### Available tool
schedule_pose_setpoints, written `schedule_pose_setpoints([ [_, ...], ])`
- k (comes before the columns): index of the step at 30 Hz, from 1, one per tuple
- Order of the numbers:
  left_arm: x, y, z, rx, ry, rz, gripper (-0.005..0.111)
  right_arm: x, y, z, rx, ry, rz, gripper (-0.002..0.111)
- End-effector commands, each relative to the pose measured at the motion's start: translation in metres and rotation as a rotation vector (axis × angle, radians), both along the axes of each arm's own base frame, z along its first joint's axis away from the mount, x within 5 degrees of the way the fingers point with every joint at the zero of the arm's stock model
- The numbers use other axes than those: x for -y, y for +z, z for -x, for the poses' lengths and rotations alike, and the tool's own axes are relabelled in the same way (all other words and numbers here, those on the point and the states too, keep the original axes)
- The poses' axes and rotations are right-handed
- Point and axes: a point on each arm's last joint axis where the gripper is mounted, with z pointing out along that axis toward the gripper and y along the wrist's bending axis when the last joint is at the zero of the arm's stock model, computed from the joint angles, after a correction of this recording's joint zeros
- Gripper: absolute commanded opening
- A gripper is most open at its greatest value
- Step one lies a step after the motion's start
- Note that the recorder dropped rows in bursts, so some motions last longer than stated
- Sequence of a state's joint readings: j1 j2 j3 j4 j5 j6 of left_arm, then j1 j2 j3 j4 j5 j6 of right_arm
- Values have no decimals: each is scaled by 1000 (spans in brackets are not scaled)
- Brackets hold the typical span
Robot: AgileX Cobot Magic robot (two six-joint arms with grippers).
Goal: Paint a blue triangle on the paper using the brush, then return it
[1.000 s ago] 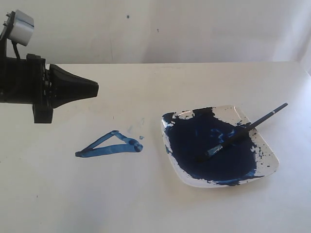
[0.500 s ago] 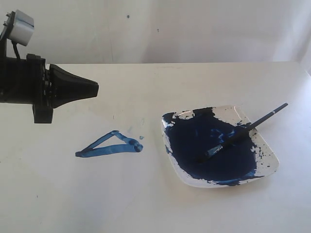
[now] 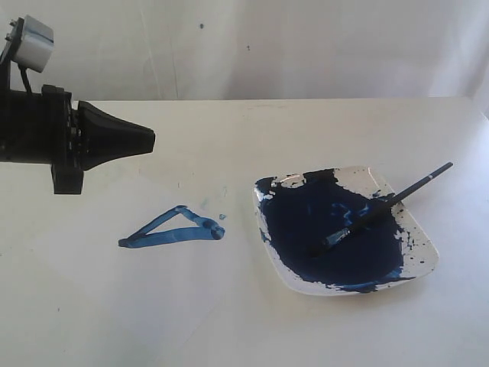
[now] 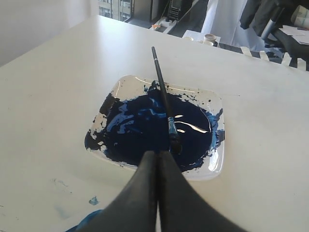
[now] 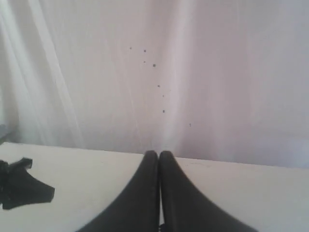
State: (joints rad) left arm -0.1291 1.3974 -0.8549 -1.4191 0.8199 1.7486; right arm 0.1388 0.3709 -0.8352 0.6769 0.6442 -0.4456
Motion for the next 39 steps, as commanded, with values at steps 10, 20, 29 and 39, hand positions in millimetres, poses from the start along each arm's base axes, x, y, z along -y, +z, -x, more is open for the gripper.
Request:
schedule_pose_setpoints([
  [10,2,0,3,-4,-15,18,0,24,-94,-27,-193,-305,58,0],
  [20,2,0,3,-4,-15,18,0,30,-186,-21,-219,-358,190,0],
  [29,1,0,2,-4,-14,18,0,31,-227,-22,-184,-367,175,0],
  [39,1,0,2,-3,-12,13,0,35,-231,-21,-223,-430,216,0],
])
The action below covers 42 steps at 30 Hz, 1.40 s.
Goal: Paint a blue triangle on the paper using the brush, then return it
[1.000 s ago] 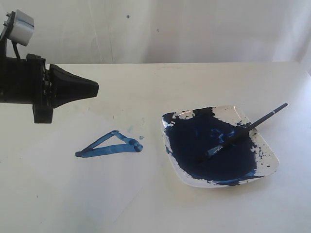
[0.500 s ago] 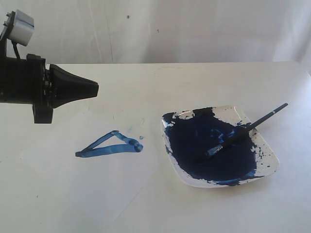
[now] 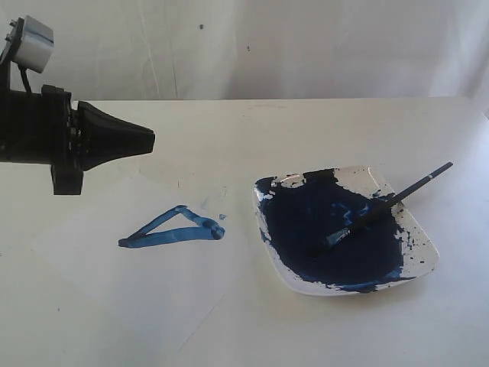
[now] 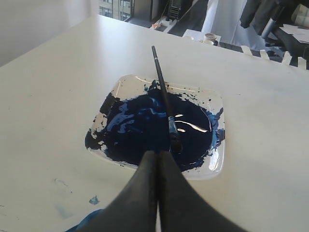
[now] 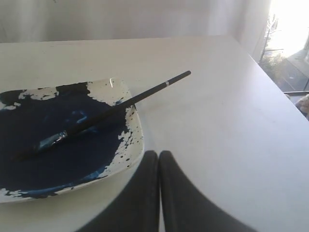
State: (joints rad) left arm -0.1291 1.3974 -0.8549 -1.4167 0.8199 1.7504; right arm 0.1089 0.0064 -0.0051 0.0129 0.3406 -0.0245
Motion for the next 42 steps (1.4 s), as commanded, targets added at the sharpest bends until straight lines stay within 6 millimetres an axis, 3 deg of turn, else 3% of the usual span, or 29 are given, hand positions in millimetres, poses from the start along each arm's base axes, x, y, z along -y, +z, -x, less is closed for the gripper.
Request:
schedule_pose_setpoints([
  [1,1,0,2,-5,-10,16,0,2,-1,0,1,-39,11,0],
  [37,-1,0,0,-4,12,12,0,3,-1,0,5,-49,-19,0],
  [42,-7,28,15,140,98,-31,0,3,-1,0,5,-49,-19,0],
])
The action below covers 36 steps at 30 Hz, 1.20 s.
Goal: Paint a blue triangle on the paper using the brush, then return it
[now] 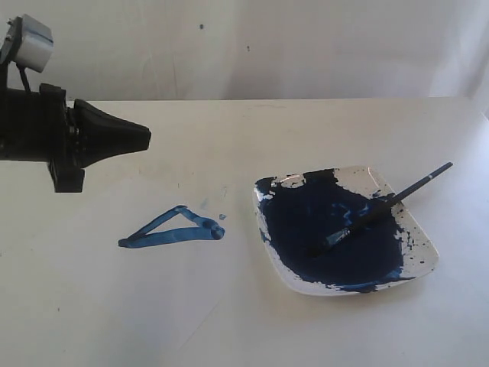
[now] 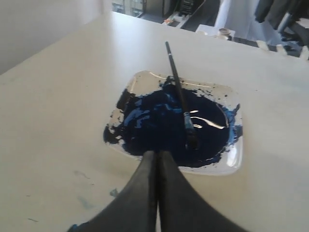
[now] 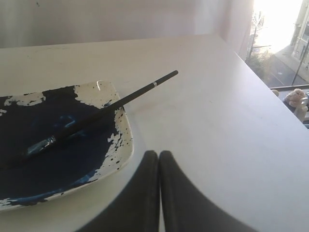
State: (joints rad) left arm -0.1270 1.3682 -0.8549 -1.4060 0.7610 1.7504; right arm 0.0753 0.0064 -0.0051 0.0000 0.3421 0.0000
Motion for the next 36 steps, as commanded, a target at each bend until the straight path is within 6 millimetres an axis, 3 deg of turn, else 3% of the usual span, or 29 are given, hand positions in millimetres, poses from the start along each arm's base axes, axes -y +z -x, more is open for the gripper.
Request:
schedule_pose_setpoints([
  [1,-6,30,19,139,72,-11,0,0,-1,0,8,-8,-8,0],
  [5,-17,70,50,332,178,-11,0,0,-1,0,8,-8,-8,0],
  [11,-39,122,117,626,316,24,0,0,-1,0,8,-8,-8,0],
  [16,-51,145,172,835,425,45,0,0,-1,0,8,-8,-8,0],
  [20,-53,152,209,952,444,72,0,0,-1,0,8,-8,-8,0],
  [27,-53,155,238,1041,442,93,0,0,-1,0,8,-8,-8,0],
  [36,-53,155,240,1046,442,95,0,0,-1,0,8,-8,-8,0],
])
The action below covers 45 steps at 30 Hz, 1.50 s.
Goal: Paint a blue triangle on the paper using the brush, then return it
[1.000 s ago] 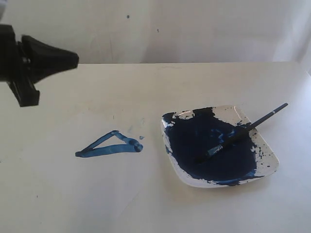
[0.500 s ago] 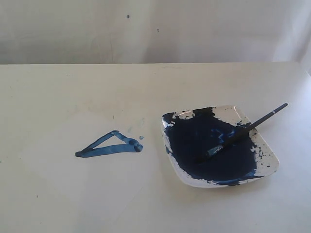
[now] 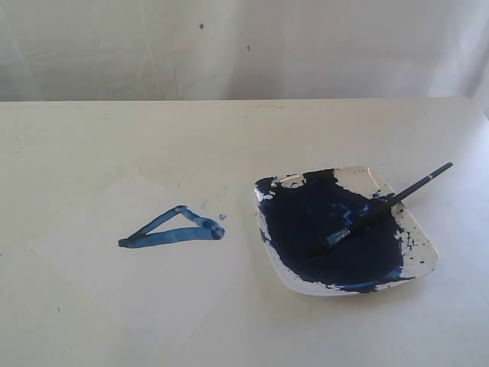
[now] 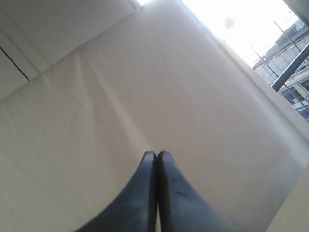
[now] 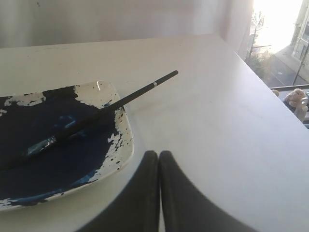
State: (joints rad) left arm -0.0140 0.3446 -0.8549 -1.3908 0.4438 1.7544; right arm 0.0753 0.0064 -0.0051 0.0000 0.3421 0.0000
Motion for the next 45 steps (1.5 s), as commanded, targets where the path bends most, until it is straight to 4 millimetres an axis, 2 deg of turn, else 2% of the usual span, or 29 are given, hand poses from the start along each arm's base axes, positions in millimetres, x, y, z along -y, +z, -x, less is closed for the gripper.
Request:
schedule_pose_setpoints([
  [1,0,0,3,5,-2,21,0,0,-1,0,8,-8,-8,0],
  [6,-1,-11,11,17,-1,22,0,0,-1,0,8,-8,-8,0],
  [10,-1,-35,14,-9,-6,35,0,0,-1,0,7,-8,-8,0],
  [13,-6,-46,14,-93,-56,240,0,0,-1,0,7,-8,-8,0],
  [17,-20,-51,7,-335,-195,781,0,0,-1,0,7,-8,-8,0],
  [20,-28,-52,3,-452,-274,1047,0,0,-1,0,7,-8,-8,0],
  [24,-30,-54,10,-511,-373,1207,0,0,-1,0,7,-8,-8,0],
  [27,-30,-63,11,-515,-293,1139,0,0,-1,0,7,-8,-8,0],
  [29,-30,-79,4,-606,-182,1113,0,0,-1,0,7,-8,-8,0],
  [32,-43,-107,-9,-739,40,1264,0,0,-1,0,7,-8,-8,0],
  [33,-49,-117,-13,-749,101,1341,0,0,-1,0,7,-8,-8,0],
  [36,-58,-147,-21,-751,203,1411,0,0,-1,0,8,-7,-6,0],
  [40,-58,-203,-34,-832,378,1219,0,0,-1,0,8,-7,-6,0],
  [41,-57,-220,-38,-863,432,1138,0,0,-1,0,8,-7,-6,0],
  [42,-56,-247,-42,-929,505,1019,0,0,-1,0,8,-7,-6,0],
  [44,-54,-271,-43,-987,544,907,0,0,-1,0,8,-7,-6,0],
  [45,-54,-272,-43,-992,546,883,0,0,-1,0,8,-7,-6,0],
])
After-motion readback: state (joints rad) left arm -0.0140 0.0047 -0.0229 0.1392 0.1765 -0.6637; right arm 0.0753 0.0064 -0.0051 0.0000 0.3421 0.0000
